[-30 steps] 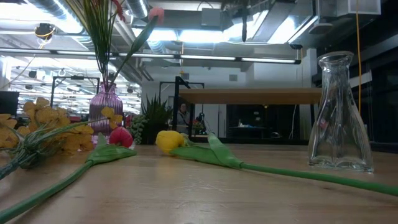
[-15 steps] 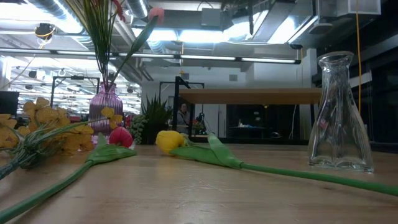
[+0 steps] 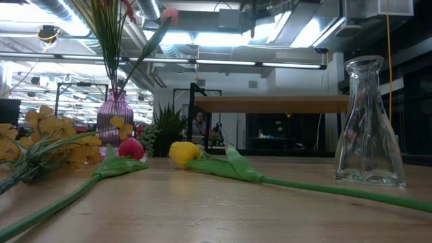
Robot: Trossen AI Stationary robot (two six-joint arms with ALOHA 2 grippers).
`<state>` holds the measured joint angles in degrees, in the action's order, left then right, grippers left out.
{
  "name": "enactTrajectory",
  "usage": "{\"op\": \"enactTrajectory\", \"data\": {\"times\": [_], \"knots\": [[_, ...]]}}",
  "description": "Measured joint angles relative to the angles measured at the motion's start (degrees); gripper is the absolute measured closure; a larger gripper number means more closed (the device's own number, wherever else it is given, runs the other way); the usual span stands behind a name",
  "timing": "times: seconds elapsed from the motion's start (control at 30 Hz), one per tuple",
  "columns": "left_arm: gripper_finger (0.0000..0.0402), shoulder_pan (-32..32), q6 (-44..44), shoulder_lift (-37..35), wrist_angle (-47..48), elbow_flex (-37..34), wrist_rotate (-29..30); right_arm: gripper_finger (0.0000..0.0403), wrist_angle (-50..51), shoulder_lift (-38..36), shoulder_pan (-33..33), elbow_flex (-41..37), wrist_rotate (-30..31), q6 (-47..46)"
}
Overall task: Pick and place flowers into a vace then onto a shelf
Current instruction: Put the white flowers into the violet vase
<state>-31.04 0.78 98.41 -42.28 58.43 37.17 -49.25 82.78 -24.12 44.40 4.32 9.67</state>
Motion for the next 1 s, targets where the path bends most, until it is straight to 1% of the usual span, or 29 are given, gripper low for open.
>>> {"op": "enactTrajectory", "data": {"times": [0.23,0.47,0.6,0.8,1.0], "knots": [[0.0274,0.0,0.0,0.0,0.3,0.0,0.0,0.0401,-1.9,0.0,0.0,0.0,-0.1,1.3],[0.0279,0.0,0.6,0.0,0.3,0.0,0.8,0.0401,-1.6,0.0,0.0,0.0,-0.1,1.2],[0.0310,0.0,0.6,0.0,0.3,0.0,0.9,0.0398,-1.5,0.0,0.0,0.0,-0.1,1.1],[0.0387,0.0,0.6,0.0,0.5,0.0,2.8,0.0391,-1.5,0.0,0.0,0.0,-0.1,1.2],[0.0391,-0.8,0.7,0.0,0.5,0.0,5.1,0.0386,-1.5,0.0,0.0,0.0,0.0,0.3]]}}
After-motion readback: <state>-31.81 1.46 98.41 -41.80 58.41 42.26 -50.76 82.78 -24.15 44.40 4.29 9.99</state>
